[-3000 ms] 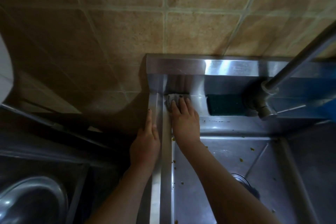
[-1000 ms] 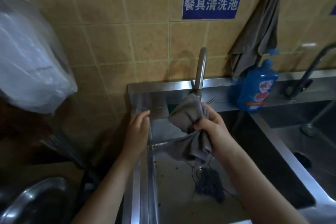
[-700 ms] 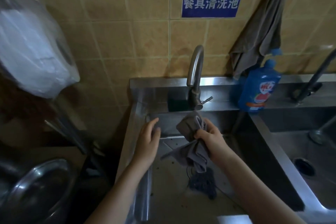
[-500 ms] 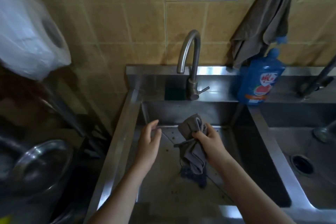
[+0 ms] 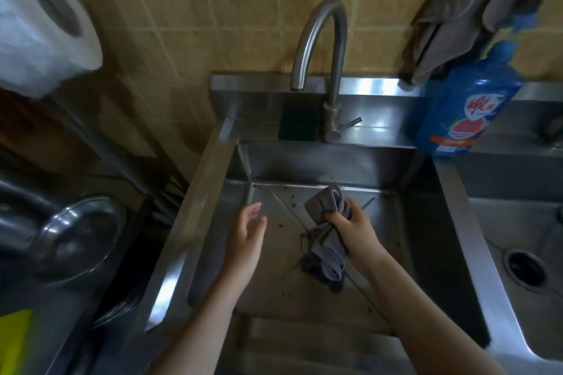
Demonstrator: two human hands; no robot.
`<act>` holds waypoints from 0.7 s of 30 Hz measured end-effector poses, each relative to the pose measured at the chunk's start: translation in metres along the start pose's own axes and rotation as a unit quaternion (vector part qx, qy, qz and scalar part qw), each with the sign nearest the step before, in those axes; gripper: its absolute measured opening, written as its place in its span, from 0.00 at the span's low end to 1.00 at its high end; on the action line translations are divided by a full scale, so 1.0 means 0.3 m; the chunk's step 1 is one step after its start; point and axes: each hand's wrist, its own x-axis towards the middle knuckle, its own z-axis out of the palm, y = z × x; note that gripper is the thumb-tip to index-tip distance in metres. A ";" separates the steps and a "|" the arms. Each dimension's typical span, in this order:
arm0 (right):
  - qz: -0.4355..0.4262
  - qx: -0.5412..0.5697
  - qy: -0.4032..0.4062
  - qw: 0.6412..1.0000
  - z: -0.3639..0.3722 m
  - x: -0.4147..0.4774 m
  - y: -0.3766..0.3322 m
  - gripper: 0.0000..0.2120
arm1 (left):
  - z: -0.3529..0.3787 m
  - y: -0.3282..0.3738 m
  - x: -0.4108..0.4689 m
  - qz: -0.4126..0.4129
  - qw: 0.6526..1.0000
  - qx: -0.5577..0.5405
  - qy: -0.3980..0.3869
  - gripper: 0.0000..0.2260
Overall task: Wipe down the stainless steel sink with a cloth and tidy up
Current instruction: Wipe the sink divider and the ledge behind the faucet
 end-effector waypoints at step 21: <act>0.099 -0.011 0.007 0.995 0.236 0.235 0.314 0.13 | 0.060 -0.299 0.210 -0.173 0.978 -0.060 -0.105 0.05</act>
